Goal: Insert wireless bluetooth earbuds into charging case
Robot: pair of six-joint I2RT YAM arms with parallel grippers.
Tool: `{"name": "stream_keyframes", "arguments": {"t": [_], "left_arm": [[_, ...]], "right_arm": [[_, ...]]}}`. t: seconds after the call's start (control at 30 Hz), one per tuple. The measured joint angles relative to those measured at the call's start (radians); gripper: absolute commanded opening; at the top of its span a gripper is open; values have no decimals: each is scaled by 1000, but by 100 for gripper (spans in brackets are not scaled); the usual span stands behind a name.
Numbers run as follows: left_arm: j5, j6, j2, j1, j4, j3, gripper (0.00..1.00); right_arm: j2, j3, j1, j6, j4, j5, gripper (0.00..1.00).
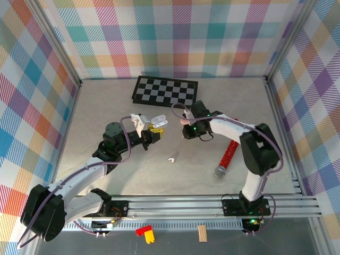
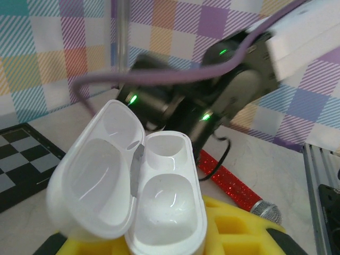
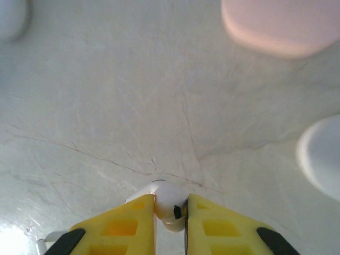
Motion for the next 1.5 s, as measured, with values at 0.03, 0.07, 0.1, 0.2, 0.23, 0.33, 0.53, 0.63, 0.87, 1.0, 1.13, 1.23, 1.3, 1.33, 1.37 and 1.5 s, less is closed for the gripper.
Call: {"name": "stream_keyframes", "arguments": {"t": [0.03, 0.07, 0.1, 0.2, 0.23, 0.33, 0.53, 0.63, 0.87, 1.0, 1.13, 1.23, 1.3, 1.33, 1.37, 1.5], "left_arm": [[-4, -2, 9, 0, 8, -1, 0], [-8, -4, 21, 0, 15, -1, 0], [-14, -6, 30, 0, 18, -1, 0], [-31, -22, 61, 0, 39, -1, 0], [-35, -25, 71, 0, 46, -1, 0], [-52, -33, 106, -1, 68, 0, 0], [-88, -16, 166, -40, 39, 4, 0], [-103, -7, 174, -56, 32, 10, 0], [-105, 6, 178, -63, 31, 33, 0], [-105, 7, 180, -65, 29, 40, 0], [-101, 13, 183, -69, 22, 41, 0], [-101, 14, 185, -69, 8, 41, 0], [-101, 14, 185, -69, 6, 41, 0], [-101, 14, 185, -69, 7, 41, 0], [-101, 14, 185, -69, 6, 41, 0], [-101, 14, 185, -69, 2, 41, 0]], "right_arm": [[-32, -14, 0, -4, 17, 8, 17], [-72, -32, 0, -8, 42, 18, 17], [-111, -46, 0, -12, 63, 26, 17], [-198, -63, 0, -29, 99, 44, 17], [-217, -64, 0, -34, 109, 50, 17], [-283, -73, 13, -65, 127, 77, 17], [-405, -76, 81, -137, 153, 114, 16], [-450, -76, 120, -172, 167, 116, 16], [-465, -73, 198, -248, 170, 117, 17], [-457, -52, 234, -275, 170, 123, 17], [-436, -18, 256, -291, 174, 124, 16], [-419, -1, 267, -301, 179, 124, 17], [-409, 6, 271, -312, 180, 124, 17], [-404, 7, 275, -319, 180, 124, 17], [-399, 8, 277, -323, 180, 124, 16], [-383, 10, 280, -346, 173, 124, 16]]}}
